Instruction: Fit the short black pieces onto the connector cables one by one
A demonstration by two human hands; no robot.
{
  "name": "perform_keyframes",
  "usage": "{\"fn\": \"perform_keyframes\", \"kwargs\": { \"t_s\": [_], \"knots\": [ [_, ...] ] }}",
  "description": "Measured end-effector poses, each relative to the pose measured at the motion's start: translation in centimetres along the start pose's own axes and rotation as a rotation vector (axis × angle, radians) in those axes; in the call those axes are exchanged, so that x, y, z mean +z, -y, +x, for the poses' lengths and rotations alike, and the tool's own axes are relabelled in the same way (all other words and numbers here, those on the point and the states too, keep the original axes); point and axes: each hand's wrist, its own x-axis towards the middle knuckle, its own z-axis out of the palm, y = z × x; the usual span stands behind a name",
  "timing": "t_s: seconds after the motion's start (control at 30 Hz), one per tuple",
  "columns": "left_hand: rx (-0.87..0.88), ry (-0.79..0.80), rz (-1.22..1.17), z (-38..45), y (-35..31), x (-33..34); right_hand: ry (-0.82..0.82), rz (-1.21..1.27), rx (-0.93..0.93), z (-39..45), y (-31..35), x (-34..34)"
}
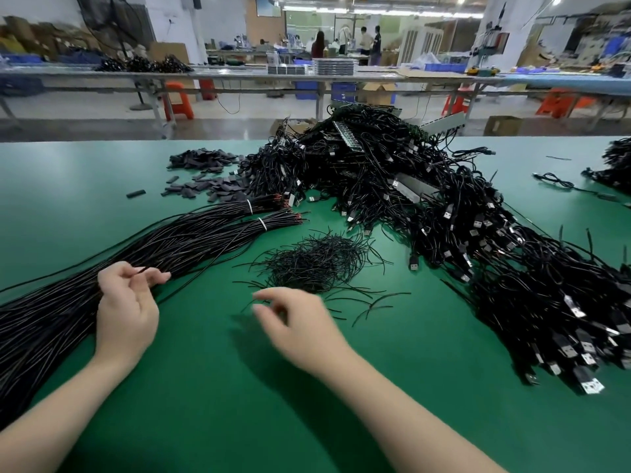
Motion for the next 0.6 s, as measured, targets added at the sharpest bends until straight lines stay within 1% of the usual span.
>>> {"fn": "perform_keyframes", "kwargs": {
  "t_s": [0.03, 0.1, 0.17, 0.23, 0.27, 0.3, 0.4, 0.47, 0.53, 0.6],
  "knots": [
    [0.026, 0.016, 0.016, -0.2, 0.0, -0.1, 0.116, 0.125, 0.069, 0.8, 1.7, 1.3],
    [0.086, 0.018, 0.061, -0.5, -0.5, 0.0, 0.250, 0.330, 0.227, 3.2, 4.6, 4.1],
    [0.099, 0.005, 0.113, -0.7, -0.9, -0.1, 0.301, 0.552, 0.411, 6.0, 6.9, 6.3],
    [0.099, 0.027, 0.200, -1.0, -0.8, -0.2, 0.306, 0.781, 0.513, 8.1, 8.7, 7.7],
    [0.092, 0.040, 0.224, -1.2, -0.6, -0.3, 0.261, 0.828, 0.520, 8.6, 9.2, 8.2],
    [0.073, 0.051, 0.230, -1.2, -0.5, -0.4, 0.196, 0.818, 0.509, 9.0, 9.5, 8.6],
    [0.060, 0.097, 0.214, -0.9, -0.7, -0.6, 0.002, 0.633, 0.392, 9.3, 10.2, 8.4],
    [-0.010, 0.117, 0.196, -0.4, -0.5, -0.5, -0.084, 0.549, 0.294, 9.5, 10.8, 7.1],
    [-0.125, 0.070, 0.179, 0.0, -0.1, -0.6, -0.142, 0.513, 0.219, 9.6, 11.9, 5.4],
    [-0.152, 0.006, 0.201, 0.1, 0.2, -0.5, -0.192, 0.524, 0.153, 9.8, 13.1, 3.9]
  ]
}}
